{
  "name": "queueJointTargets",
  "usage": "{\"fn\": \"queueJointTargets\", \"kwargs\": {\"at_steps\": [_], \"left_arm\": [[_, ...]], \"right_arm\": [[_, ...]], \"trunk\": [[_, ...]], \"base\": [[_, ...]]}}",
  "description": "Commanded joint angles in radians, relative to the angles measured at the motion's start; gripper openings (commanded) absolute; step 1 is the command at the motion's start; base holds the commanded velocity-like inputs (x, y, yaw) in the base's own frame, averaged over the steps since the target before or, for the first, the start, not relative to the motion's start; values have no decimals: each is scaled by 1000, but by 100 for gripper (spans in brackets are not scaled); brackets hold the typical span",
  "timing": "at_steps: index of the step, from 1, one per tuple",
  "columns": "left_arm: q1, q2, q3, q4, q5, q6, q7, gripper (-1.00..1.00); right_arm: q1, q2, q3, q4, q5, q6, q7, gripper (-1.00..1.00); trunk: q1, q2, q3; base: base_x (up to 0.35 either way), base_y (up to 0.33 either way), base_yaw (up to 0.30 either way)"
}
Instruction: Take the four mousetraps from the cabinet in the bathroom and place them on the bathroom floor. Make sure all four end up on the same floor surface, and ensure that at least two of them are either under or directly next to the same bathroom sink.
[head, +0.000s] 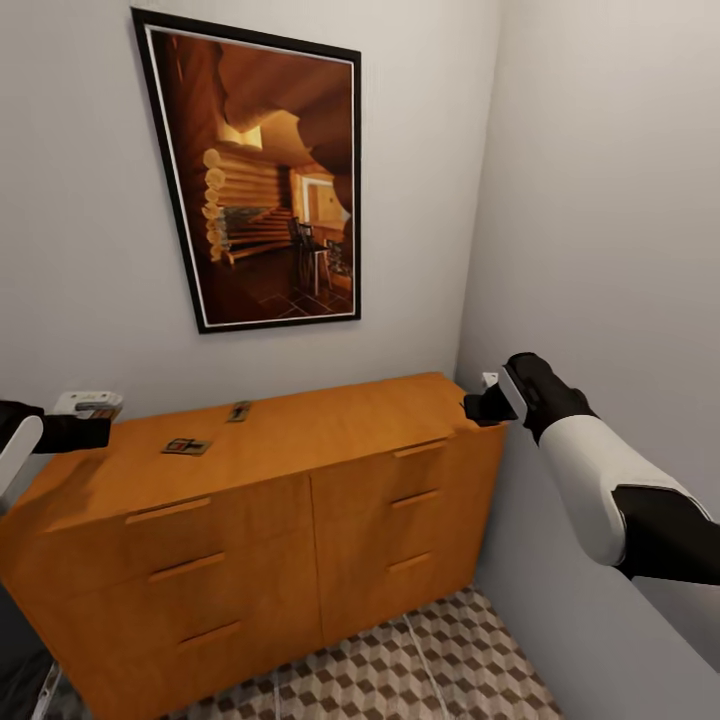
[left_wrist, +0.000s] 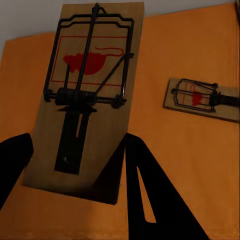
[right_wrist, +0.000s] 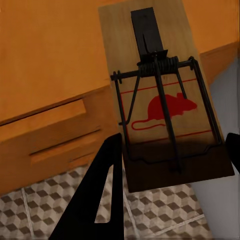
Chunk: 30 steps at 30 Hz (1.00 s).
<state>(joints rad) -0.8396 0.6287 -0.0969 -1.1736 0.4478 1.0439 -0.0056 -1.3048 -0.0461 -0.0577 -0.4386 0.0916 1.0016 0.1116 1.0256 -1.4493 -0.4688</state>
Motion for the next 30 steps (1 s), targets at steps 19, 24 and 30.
{"fn": "queueJointTargets", "kwargs": {"at_steps": [19, 24, 30], "left_arm": [[-1, -1, -3, -16, -1, 3, -1, -100], [-1, -4, -3, -13, -1, 3, -1, -100], [-1, -7, -3, -8, -1, 3, -1, -100]], "right_arm": [[-1, 9, -5, -3, 5, 3, 7, -100], [-1, 9, -5, -1, 2, -10, 7, -100], [8, 10, -5, 21, 1, -61, 7, -100]], "trunk": [[-1, -1, -1], [-1, -1, -1], [-1, -1, -1]], "base": [[-326, -84, 0], [-326, -81, 0], [-325, -81, 0]]}}
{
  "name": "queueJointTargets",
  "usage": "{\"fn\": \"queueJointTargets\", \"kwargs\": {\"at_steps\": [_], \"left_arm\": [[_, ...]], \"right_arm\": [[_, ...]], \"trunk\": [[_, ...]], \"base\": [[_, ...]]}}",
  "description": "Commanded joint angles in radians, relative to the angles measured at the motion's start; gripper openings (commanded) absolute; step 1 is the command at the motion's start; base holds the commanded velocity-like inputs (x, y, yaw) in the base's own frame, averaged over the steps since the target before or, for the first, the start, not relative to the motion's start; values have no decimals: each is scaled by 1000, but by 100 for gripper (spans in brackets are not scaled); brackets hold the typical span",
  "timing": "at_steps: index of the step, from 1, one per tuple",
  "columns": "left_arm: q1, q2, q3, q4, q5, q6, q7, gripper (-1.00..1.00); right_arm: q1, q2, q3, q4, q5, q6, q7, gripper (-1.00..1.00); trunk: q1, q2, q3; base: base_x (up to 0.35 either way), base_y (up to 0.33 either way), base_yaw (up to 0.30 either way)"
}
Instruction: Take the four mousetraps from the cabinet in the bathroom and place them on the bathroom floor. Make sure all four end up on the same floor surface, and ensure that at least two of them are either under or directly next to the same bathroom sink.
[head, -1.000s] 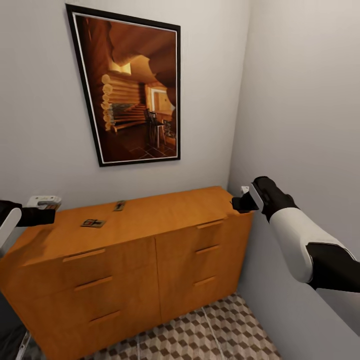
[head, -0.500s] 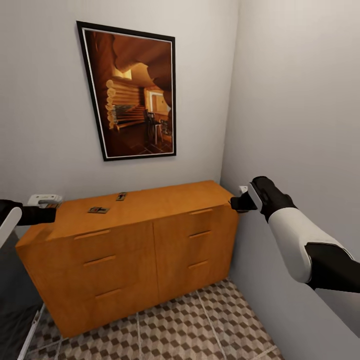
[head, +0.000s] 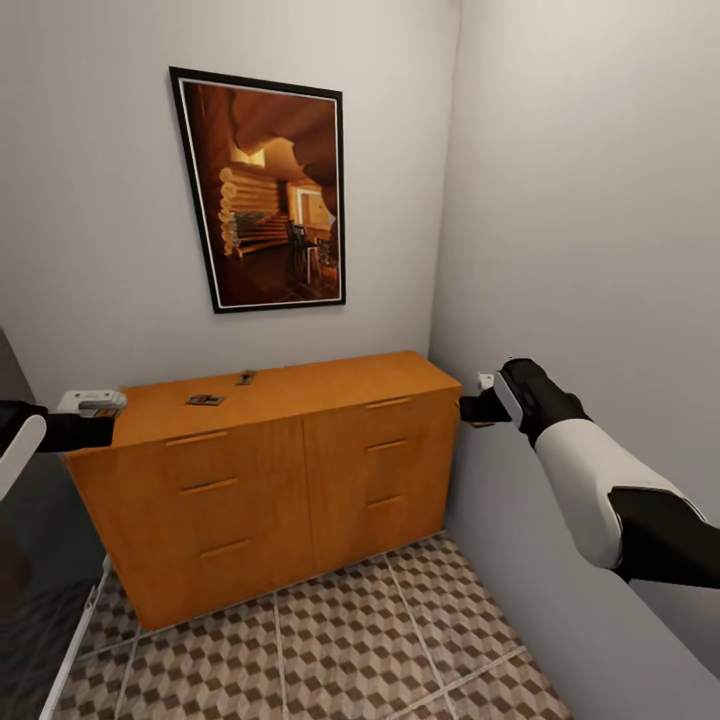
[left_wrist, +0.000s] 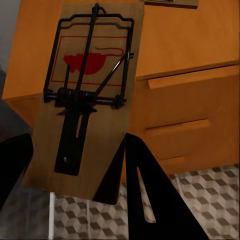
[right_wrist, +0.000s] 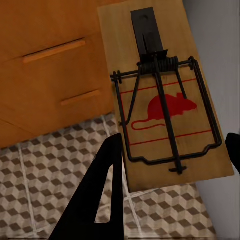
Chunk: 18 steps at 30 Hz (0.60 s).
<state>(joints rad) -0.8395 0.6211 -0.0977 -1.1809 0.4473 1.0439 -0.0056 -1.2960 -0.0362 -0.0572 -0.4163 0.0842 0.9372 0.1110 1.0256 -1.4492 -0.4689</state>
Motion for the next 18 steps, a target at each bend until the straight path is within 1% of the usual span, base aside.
{"fn": "queueJointTargets", "kwargs": {"at_steps": [1, 5, 7, 8, 10, 11, 13, 14, 15, 16, 17, 18], "left_arm": [[-1, 0, -2, 0, -1, 3, -1, -100], [-1, -2, -2, 3, -1, 3, 0, -100], [-1, -4, -2, 7, -1, 3, 0, -100], [-1, -6, -2, 10, -1, 3, 0, -100], [-1, -9, -2, 13, -1, 3, 1, -100], [-1, -11, -3, 17, -1, 3, 2, -100], [-1, -13, -3, 23, -1, 3, 3, -100], [-1, -16, -5, 30, -1, 3, 6, -100], [-1, -19, -6, 34, -1, 3, 7, -100], [-1, -24, -10, 44, -1, 3, 9, -100], [-1, -28, -13, 50, -1, 3, 10, -100], [-1, -38, -17, 64, -2, 3, 13, -100]], "right_arm": [[0, 1, -6, 3, 8, -1, 8, -100], [2, 6, -6, 17, 8, -13, 8, -100], [2, 17, -6, 21, 8, -17, 8, -100], [3, 28, -6, 23, 8, -18, 8, -100], [3, 42, -6, 24, 9, -19, 7, -100], [3, 57, -6, 24, 10, -22, 7, -100], [4, 72, -6, 24, 12, -29, 6, -100], [8, 87, -6, 25, 13, -41, 4, -100], [11, 95, -6, 25, 14, -50, 3, -100], [19, 113, -6, 25, 14, -73, -2, -100], [23, 123, -6, 25, 14, -87, -6, -100], [31, 145, -6, 25, 13, -116, -19, -100]], "trunk": [[-1, -1, -1], [-1, -1, -1], [-1, -1, -1], [-1, -1, -1], [-1, -1, -1], [-1, -1, -1], [-1, -1, -1], [-1, -1, -1], [-1, -1, -1], [-1, -1, -1], [-1, -1, -1], [-1, -1, -1]], "base": [[-325, -81, 0], [-325, -81, 0], [-325, -81, 0], [-324, -81, 0], [-324, -81, 0], [-324, -81, 0], [-324, -81, 0], [-324, -81, 0], [-324, -81, 0], [-325, -82, 0], [-325, -82, 0], [-324, -82, 0]]}}
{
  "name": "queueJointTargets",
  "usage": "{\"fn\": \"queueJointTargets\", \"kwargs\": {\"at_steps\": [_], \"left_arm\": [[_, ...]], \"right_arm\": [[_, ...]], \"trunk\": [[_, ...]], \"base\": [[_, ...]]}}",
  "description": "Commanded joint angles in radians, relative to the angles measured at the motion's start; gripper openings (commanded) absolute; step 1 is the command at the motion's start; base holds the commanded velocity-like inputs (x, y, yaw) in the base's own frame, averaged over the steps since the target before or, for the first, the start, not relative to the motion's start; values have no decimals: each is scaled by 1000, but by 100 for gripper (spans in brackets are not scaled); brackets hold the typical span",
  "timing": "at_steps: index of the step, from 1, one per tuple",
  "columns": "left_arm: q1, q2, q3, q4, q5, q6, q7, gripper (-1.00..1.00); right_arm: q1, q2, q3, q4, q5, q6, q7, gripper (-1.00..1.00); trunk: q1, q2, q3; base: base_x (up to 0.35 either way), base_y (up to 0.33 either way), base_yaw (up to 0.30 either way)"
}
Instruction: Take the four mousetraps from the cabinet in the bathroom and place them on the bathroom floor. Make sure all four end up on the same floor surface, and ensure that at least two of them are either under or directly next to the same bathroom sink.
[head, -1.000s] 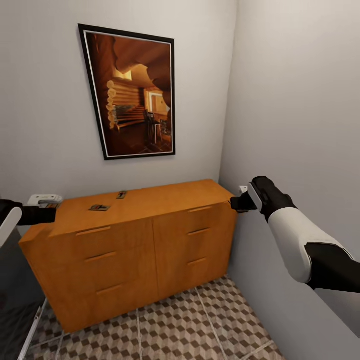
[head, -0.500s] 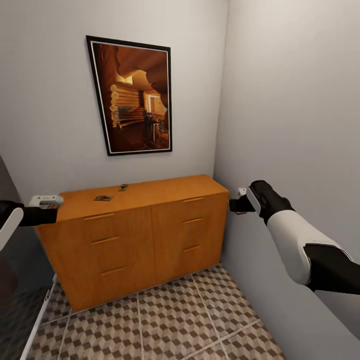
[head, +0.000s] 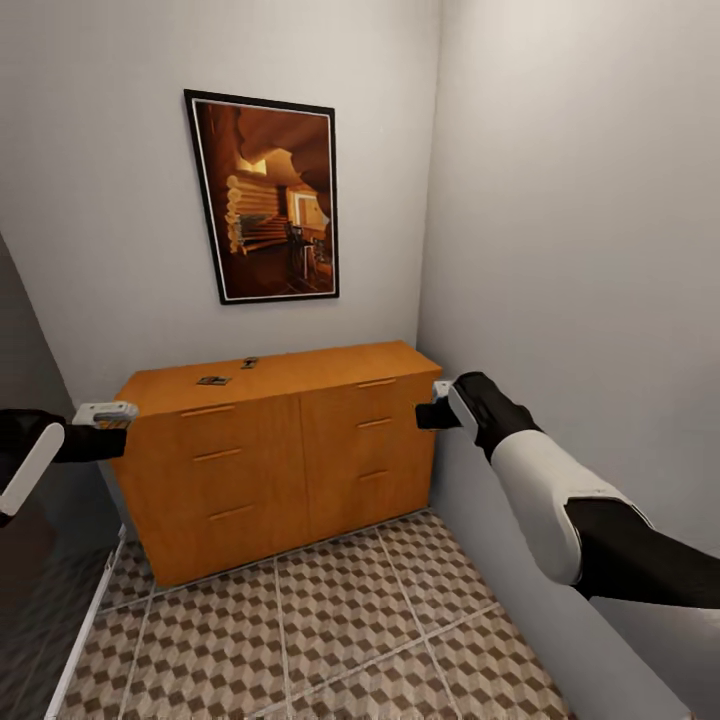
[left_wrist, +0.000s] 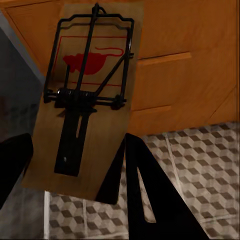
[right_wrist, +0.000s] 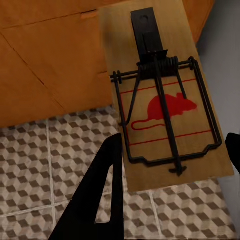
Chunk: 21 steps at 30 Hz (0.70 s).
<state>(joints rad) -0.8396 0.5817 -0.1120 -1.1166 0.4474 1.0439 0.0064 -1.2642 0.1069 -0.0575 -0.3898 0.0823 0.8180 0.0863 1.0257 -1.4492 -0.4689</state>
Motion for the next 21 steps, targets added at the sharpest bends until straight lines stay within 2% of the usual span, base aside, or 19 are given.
{"fn": "queueJointTargets", "kwargs": {"at_steps": [1, 3, 5, 6, 10, 11, 15, 21], "left_arm": [[-1, -5, -4, 7, -2, 3, 4, -100], [-1, -29, -7, 27, -5, 1, 23, -100], [-1, -47, -8, 39, -8, 0, 47, -100], [-1, -67, -9, 51, -12, -1, 76, -100], [-1, -123, -10, 86, -18, -6, 150, -100], [-1, -146, -10, 101, -20, -7, 172, -100], [-1, -208, -12, 167, -29, -19, 211, -100], [-1, -272, -12, 306, -34, -140, 223, -100]], "right_arm": [[3, 13, -6, -1, 14, -11, -3, -100], [16, 46, -6, -1, 11, -55, -39, -100], [27, 64, -7, -1, 10, -83, -70, -100], [39, 68, -6, -1, 10, -109, -104, -100], [77, 68, -6, -1, 9, -169, -184, -100], [95, 68, -6, -1, 8, -192, -209, -100], [158, 68, -5, 4, 9, -265, -256, -100], [250, 68, -6, 13, 9, -345, -277, -100]], "trunk": [[-1, -1, -1], [-1, -1, -1], [-1, -1, -1], [-1, -1, -1], [-1, -1, -1], [-1, -1, -1], [-1, -1, -1], [-1, -1, -1]], "base": [[-324, -82, 0], [-324, -82, 0], [-324, -82, 0], [-325, -81, 0], [-325, -81, 0], [-325, -81, 0], [-324, -81, 0], [-324, -81, 0]]}}
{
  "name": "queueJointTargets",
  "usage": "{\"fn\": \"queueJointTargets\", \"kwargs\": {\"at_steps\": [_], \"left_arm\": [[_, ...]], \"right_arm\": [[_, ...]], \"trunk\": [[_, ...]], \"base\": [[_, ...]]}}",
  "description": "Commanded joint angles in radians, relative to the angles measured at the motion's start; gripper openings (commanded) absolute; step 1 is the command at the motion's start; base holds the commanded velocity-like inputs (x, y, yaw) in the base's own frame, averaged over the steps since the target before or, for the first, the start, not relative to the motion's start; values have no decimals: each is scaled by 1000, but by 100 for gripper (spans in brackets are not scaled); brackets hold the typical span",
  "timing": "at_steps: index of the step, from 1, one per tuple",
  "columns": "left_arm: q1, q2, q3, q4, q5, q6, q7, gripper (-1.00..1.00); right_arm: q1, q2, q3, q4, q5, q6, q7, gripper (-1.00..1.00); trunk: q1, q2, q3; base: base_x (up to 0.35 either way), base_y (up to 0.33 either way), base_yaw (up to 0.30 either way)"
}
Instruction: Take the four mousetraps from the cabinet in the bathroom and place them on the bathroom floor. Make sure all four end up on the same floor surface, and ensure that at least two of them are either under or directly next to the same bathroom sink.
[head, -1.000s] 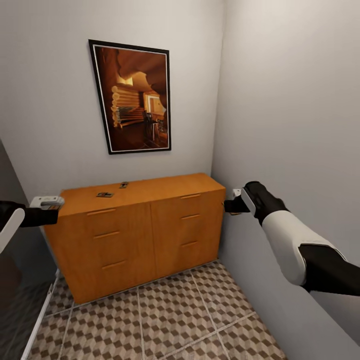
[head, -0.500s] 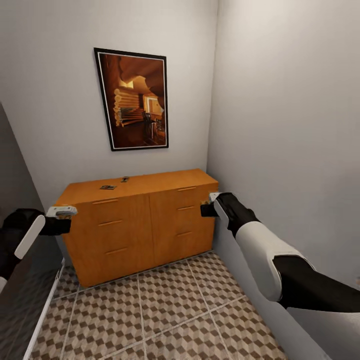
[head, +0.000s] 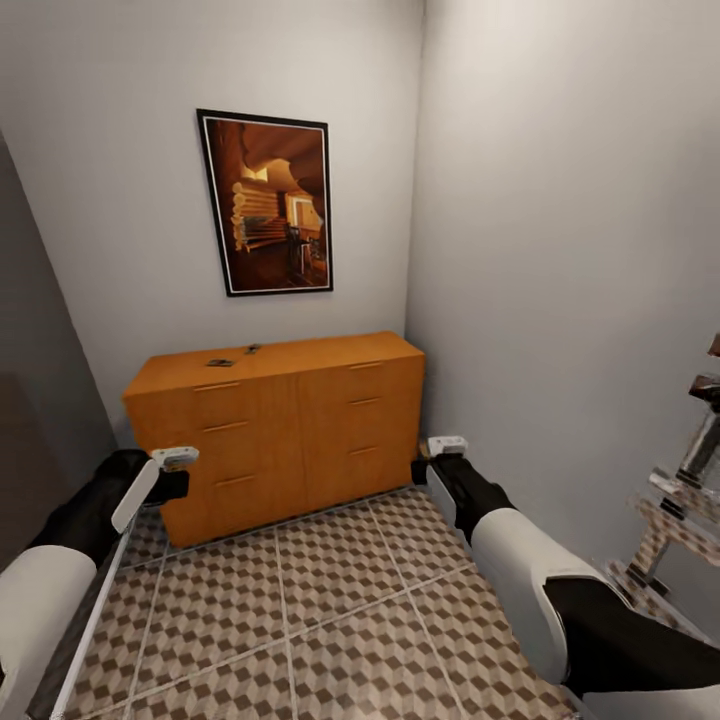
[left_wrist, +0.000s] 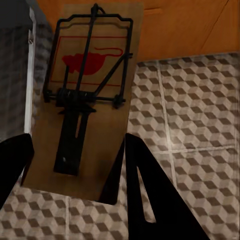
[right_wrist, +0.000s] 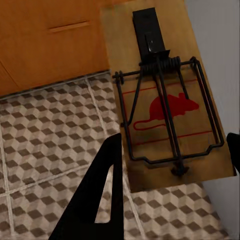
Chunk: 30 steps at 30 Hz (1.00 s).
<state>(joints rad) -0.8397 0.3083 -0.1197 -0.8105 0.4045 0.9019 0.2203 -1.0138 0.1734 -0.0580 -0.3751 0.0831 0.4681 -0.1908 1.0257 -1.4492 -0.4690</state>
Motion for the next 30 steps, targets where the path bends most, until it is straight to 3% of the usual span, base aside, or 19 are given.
{"fn": "queueJointTargets", "kwargs": {"at_steps": [1, 4, 8, 9, 14, 18, 24, 30], "left_arm": [[-1, -13, -5, 40, 8, -30, 10, -100], [-1, -59, -6, 174, 7, -136, 9, -100], [-1, -115, -8, 338, 1, -279, 8, -100], [-1, -137, -11, 399, -7, -334, 8, -100], [-1, -197, -25, 556, -57, -473, 7, -100], [-1, -220, -28, 634, -75, -535, 2, -100], [-1, -245, -28, 757, -78, -634, -5, -100], [2, -256, -28, 795, -76, -677, -7, -100]], "right_arm": [[25, 1, -5, 6, 8, -14, -1, -100], [84, 1, -5, 50, 9, -87, -2, -100], [113, 1, -5, 145, 9, -167, -2, -100], [118, 1, -5, 193, 10, -202, -2, -100], [126, 1, -5, 344, 10, -326, -2, -100], [126, 1, -5, 386, 11, -370, -2, -100], [125, 1, -6, 403, 45, -391, -2, -100], [138, 1, -6, 405, 62, -397, -1, -100]], "trunk": [[-1, -1, -1], [-1, -1, -1], [-1, -1, -1], [-1, -1, -1], [-1, -1, -1], [-1, -1, -1], [-1, -1, -1], [-1, -1, -1]], "base": [[-325, -82, 0], [-325, -83, 0], [-325, -88, 0], [-324, -91, 0], [-324, -92, 0], [-329, -82, 0], [-336, -25, 0], [-342, -4, 0]]}}
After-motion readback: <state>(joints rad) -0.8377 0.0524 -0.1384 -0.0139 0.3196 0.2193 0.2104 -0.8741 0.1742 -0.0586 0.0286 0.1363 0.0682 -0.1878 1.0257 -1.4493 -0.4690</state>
